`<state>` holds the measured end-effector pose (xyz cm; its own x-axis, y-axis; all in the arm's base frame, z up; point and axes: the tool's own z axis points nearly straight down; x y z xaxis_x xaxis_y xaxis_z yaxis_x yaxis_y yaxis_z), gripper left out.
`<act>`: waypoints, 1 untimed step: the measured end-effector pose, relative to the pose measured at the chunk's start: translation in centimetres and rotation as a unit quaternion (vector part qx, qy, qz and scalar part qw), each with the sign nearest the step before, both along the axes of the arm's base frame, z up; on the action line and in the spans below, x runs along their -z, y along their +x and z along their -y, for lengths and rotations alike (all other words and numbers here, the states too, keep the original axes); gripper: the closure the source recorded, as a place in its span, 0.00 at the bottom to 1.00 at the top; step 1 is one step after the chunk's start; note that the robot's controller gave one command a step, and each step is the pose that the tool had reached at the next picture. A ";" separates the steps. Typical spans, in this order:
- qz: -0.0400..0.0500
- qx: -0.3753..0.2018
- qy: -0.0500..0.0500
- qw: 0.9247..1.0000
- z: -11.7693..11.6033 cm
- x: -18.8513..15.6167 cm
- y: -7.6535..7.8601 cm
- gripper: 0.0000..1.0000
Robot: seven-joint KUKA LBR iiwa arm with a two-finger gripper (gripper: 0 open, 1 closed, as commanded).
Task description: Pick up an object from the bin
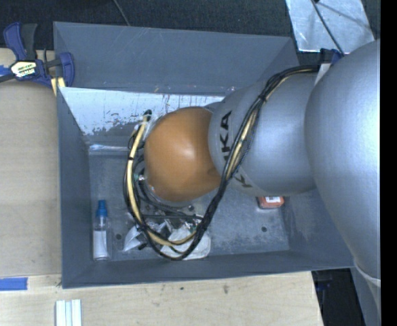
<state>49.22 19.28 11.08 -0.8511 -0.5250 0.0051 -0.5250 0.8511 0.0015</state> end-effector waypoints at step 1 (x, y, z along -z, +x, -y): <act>0.002 0.000 0.001 1.000 -0.1 -2.2 0.1 1.00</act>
Offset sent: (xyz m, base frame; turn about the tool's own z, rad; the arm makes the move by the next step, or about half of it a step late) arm 0.0000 0.0000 0.0287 0.0000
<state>49.32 19.33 13.25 -0.8511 -0.5249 0.0012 -0.5249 0.8511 0.0009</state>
